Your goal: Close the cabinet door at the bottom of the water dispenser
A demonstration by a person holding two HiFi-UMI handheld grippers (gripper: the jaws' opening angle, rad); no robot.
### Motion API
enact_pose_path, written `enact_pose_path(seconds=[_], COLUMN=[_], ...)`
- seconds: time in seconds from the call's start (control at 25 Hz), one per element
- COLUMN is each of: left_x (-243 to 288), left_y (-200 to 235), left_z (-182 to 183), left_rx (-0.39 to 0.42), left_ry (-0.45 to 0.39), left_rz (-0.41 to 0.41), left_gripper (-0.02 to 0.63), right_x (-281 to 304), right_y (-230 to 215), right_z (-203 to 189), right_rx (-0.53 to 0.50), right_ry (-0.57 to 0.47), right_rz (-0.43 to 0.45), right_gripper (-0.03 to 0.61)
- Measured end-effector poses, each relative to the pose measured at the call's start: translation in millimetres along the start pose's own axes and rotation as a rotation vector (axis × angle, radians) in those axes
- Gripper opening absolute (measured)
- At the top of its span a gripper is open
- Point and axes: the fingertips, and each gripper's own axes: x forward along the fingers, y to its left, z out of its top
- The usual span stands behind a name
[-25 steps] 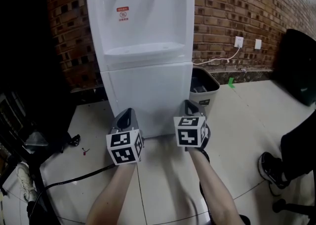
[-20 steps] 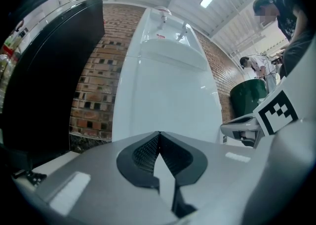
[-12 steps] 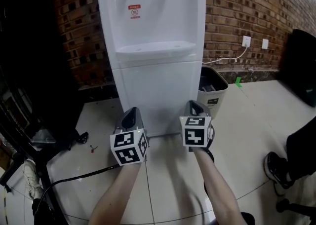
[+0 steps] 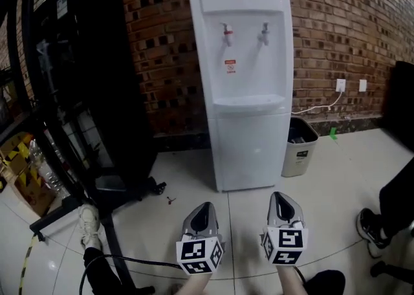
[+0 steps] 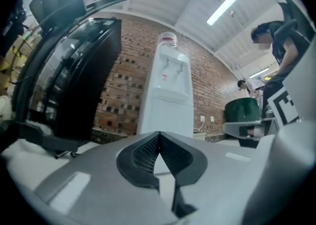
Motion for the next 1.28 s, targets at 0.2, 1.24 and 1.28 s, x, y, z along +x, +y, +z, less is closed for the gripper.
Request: enact_pose_path(seconds=[0.2,1.24,1.28], left_x=[-61.7,-126.0,-126.7], left_y=[18.4,-14.6,-15.3], left_z=[16.5,46.6,47.5], left_rx=[0.012,0.072,0.07], left_ry=[-0.006,-0.017,-0.019], left_rz=[0.078,-0.023,-0.022], left_gripper=[0.009,0.009,0.009], right_x=[-41.1,-110.1,-111.0], right_y=[52.7,105.7,106.2], right_z=[30.1,23.1,23.4], right_rx=[0.026,-0.037,-0.04], right_ry=[-0.037,0.039,0.038], right_rz=[0.064,0.162,0.161], right_gripper=[0.002,0.0,0.0])
